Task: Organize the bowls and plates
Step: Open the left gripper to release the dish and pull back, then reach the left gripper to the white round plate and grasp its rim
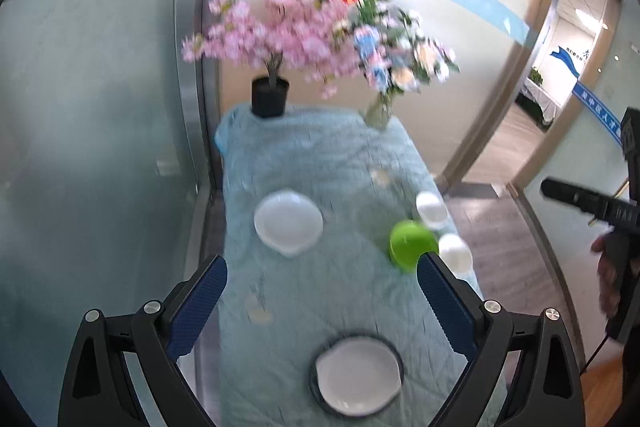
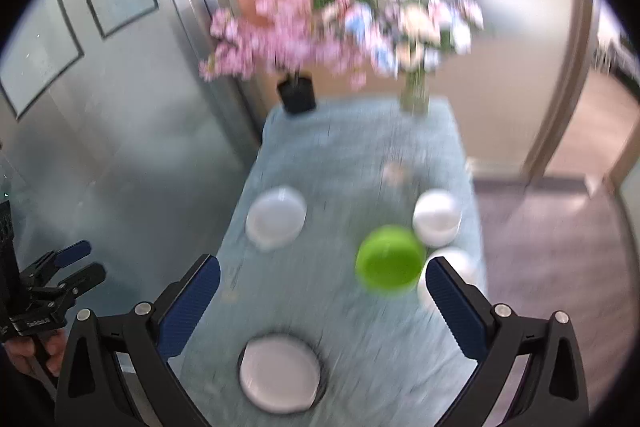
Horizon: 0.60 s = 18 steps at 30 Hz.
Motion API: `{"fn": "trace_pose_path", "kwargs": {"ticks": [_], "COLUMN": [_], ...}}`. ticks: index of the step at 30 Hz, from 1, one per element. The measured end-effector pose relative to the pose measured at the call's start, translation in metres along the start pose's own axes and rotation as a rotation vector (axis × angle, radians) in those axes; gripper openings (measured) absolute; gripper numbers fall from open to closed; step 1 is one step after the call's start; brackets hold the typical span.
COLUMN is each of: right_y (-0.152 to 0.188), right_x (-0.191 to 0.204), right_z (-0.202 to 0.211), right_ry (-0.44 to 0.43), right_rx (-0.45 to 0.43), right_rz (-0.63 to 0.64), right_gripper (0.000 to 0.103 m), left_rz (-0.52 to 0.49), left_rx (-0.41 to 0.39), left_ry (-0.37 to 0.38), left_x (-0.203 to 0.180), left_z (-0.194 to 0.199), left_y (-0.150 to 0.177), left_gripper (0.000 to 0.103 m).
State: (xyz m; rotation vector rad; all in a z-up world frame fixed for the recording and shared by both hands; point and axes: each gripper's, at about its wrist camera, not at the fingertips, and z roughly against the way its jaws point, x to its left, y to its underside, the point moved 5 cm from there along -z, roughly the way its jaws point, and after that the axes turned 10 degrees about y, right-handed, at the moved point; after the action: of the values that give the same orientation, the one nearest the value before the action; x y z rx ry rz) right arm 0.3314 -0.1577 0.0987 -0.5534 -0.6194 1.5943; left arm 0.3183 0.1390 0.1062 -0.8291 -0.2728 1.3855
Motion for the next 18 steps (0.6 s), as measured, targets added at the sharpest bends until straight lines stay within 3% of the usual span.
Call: {"fn": "trace_pose_path", "kwargs": {"ticks": [5, 9, 14, 18], "right_y": [-0.096, -0.15, -0.163, -0.136], "right_x": [0.021, 0.034, 0.054, 0.077], "right_z": [-0.012, -0.051, -0.121, -0.198], "right_ry": [-0.038, -0.063, -0.084, -0.096], "right_rx": [-0.034, 0.0, 0.074, 0.169], "right_rz": [0.081, 0.059, 0.046, 0.055], "right_gripper": [0.102, 0.102, 0.102, 0.102], "left_rz": [0.011, 0.008, 0.02, 0.069], "left_rx": [0.047, 0.083, 0.155, 0.227], "left_ry": [0.009, 0.001, -0.023, -0.059], "left_x": [0.032, 0.056, 0.098, 0.141], "left_z": [-0.025, -0.06, -0.128, -0.192], "left_y": [-0.082, -0.122, -0.14, -0.126], "left_gripper": [0.097, 0.097, 0.096, 0.094]}}
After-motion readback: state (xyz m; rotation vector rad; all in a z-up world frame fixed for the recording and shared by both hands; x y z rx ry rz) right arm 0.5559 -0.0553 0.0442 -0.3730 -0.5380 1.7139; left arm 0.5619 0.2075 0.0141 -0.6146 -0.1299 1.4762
